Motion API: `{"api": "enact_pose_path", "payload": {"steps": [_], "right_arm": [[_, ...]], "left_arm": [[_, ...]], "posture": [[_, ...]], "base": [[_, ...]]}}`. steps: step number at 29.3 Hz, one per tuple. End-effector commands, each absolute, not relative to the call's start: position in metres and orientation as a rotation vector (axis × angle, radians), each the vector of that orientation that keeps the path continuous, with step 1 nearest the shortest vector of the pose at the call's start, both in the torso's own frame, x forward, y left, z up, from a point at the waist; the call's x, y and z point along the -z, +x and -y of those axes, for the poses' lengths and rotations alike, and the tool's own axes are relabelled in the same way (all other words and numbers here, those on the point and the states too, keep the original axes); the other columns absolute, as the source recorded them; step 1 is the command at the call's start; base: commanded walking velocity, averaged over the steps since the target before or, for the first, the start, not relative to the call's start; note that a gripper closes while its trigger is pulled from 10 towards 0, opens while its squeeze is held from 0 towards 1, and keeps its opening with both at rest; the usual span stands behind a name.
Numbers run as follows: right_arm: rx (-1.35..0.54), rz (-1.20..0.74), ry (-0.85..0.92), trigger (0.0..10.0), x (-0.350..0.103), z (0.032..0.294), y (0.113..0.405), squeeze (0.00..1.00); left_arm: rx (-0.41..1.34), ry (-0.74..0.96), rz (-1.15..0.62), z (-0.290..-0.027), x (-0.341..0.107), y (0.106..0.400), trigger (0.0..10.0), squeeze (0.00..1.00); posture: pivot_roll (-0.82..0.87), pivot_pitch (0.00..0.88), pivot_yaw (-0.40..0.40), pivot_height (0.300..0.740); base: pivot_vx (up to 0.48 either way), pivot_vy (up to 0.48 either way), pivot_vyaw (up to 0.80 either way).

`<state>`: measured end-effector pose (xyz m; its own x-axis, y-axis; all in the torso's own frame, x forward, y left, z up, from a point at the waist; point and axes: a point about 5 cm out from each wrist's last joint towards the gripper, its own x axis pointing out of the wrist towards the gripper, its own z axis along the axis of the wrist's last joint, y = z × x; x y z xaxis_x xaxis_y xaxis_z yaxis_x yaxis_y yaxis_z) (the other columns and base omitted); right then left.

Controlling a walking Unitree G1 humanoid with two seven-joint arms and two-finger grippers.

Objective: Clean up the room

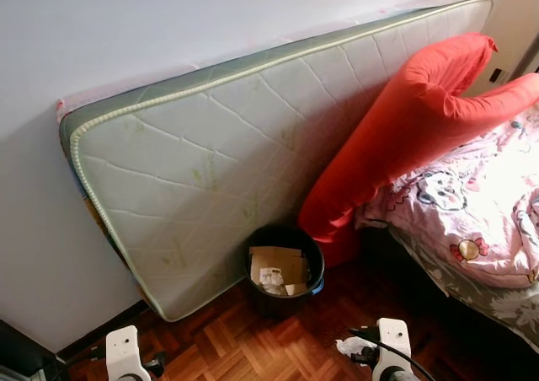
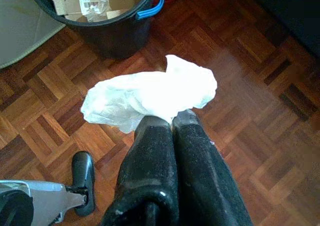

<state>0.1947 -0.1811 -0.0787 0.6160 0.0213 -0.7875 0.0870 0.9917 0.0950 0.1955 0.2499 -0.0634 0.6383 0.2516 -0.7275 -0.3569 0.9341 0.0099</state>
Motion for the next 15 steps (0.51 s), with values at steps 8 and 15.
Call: {"api": "enact_pose_path", "payload": {"steps": [8,15], "right_arm": [[0.019,-0.9,0.118,10.0,0.0796,0.1802,0.1922,0.0],[-0.019,-0.892,0.086,10.0,0.079,0.1794,0.1929,0.0]], "left_arm": [[-0.358,-0.131,-0.838,-0.2519,0.0667,0.1891,10.0,0.0],[-0.36,-0.131,-0.837,-0.252,0.0666,0.1891,10.0,0.0]], "posture": [[0.16,0.016,-0.043,0.74],[0.16,0.016,-0.044,0.74]], "base": [[0.259,0.0,0.15],[0.297,0.0,0.2]]}}
